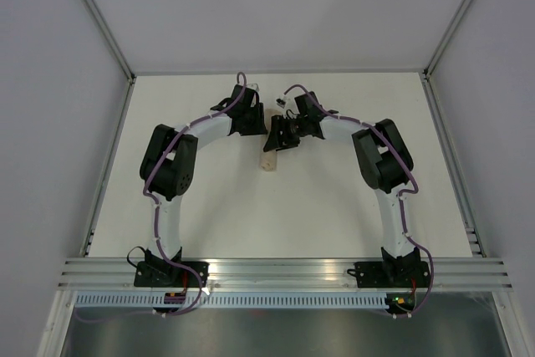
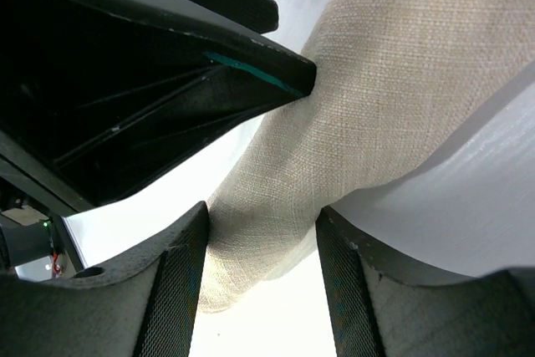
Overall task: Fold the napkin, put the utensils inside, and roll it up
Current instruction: Roll the napkin with the utensil
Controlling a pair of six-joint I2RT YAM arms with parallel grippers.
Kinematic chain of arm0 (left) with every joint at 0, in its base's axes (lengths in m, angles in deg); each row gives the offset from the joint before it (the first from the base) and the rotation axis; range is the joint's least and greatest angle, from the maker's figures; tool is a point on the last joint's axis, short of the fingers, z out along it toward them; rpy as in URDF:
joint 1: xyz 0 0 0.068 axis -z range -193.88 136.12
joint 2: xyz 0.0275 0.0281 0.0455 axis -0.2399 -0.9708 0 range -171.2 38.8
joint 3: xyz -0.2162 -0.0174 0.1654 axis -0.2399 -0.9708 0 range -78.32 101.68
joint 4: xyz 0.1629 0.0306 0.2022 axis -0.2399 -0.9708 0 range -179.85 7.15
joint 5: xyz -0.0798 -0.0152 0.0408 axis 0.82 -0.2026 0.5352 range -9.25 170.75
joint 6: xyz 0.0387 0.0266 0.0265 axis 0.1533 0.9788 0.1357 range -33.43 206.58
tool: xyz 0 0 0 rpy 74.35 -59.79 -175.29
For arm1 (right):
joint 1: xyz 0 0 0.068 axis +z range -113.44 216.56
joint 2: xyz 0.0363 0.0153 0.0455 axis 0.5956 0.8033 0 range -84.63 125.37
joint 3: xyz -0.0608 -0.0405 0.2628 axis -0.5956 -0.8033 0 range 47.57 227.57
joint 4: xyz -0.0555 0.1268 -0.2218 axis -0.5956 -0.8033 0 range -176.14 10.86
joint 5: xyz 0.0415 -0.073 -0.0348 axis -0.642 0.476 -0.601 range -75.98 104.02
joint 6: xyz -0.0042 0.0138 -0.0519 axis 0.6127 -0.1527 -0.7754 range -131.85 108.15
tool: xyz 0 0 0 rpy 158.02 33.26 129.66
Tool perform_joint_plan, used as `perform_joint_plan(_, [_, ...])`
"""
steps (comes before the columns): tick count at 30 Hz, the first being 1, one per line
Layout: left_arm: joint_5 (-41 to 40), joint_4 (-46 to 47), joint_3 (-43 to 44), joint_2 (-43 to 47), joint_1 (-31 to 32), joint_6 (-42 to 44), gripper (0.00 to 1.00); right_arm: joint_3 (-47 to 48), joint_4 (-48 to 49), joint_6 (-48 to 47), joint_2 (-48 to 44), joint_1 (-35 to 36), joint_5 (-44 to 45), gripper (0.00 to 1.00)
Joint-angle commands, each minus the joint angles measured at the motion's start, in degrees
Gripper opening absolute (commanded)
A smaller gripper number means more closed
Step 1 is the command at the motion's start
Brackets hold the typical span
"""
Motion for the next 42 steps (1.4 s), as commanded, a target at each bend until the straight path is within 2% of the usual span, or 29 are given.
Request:
perform_joint_plan(1, [0.45,-0.92,1.02,-1.07,0.25,0.07,0.46,1.77,-4.56,-0.7,-1.64,-0.75,0.42,0.6])
perform_joint_plan(20, [1.68,0.84,0.05,0.16,0.34,-1.08,0.46,3.53,-9.66,-3.51,-2.7,-2.6,1.21,0.66])
perform_joint_plan(42, [5.19,4.09,0.75,5.78,0.25,0.77,0.48,6.6,-9.14,-3.51,-5.42,-4.0,-1.69,0.69])
